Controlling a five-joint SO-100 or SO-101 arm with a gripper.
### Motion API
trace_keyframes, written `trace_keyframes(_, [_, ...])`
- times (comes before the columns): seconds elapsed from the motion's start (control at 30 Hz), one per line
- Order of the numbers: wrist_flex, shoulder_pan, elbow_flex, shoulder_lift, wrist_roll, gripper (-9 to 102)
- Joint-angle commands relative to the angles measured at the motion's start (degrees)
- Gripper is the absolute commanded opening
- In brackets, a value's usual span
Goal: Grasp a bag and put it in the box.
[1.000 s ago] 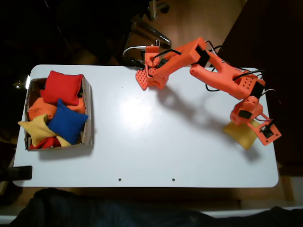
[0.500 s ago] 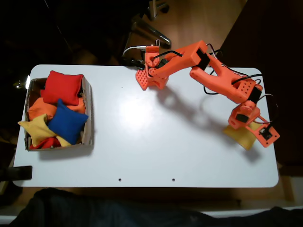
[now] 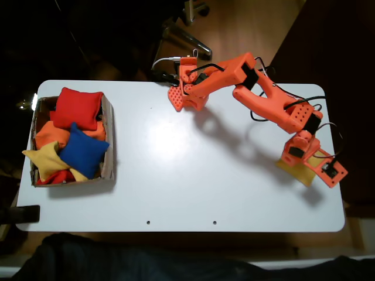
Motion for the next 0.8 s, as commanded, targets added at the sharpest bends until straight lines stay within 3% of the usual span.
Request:
trace_keyframes(0.0, [-0.8,0.5,-1.1,4.0,-2.6,67])
trace_keyframes(0.27, [-1.5,0.0,-2.7,4.2,-8.2,67])
trace_keyframes(0.53, [8.3,-0.5,-12.5,0.3,-12.0,67])
trace_keyframes(0.77, [7.8,-0.7,-12.6,0.2,-12.0,67])
